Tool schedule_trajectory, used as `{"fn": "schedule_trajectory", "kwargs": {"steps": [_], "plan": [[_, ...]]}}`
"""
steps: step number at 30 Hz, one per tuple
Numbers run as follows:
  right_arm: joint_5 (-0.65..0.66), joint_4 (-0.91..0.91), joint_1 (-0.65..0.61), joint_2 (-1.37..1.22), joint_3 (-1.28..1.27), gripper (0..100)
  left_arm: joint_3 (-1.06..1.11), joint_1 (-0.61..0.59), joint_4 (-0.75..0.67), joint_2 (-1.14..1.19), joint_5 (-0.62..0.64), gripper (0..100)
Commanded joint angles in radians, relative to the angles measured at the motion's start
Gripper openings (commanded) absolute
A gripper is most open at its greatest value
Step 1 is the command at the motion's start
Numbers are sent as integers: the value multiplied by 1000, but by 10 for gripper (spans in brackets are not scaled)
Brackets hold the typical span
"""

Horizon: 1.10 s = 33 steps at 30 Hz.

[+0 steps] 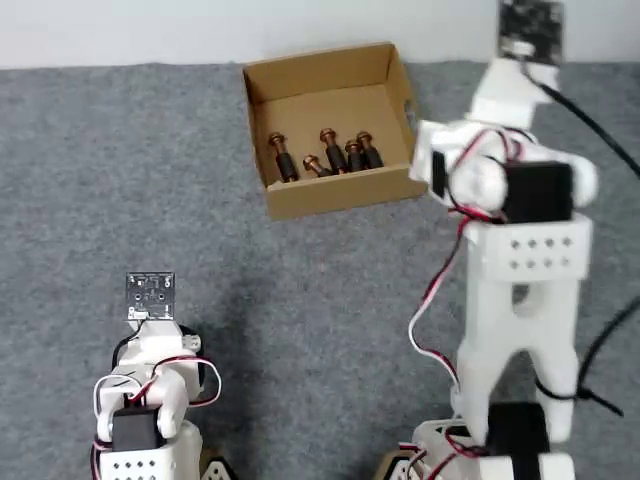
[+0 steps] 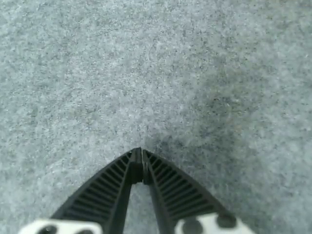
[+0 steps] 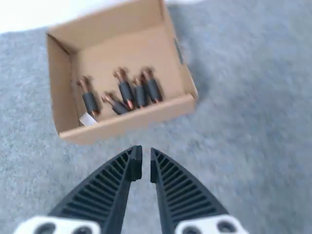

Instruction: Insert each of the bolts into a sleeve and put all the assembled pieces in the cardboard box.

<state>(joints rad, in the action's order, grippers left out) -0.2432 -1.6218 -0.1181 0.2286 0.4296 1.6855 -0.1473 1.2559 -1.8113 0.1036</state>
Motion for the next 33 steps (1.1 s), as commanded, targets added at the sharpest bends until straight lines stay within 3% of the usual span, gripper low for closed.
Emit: {"fn": "schedule_trajectory", "kwargs": {"steps": [1, 9, 20, 33], "plan": [[-12, -97, 50, 87, 25, 9, -2, -8, 5, -9, -2, 6], [-12, -166, 125, 209, 25, 9, -2, -8, 5, -9, -2, 6], [-9, -165, 133, 400, -41, 9, -2, -8, 5, -9, -2, 6], [-9, -113, 131, 762, -420, 9, -2, -8, 5, -9, -2, 6]]}}
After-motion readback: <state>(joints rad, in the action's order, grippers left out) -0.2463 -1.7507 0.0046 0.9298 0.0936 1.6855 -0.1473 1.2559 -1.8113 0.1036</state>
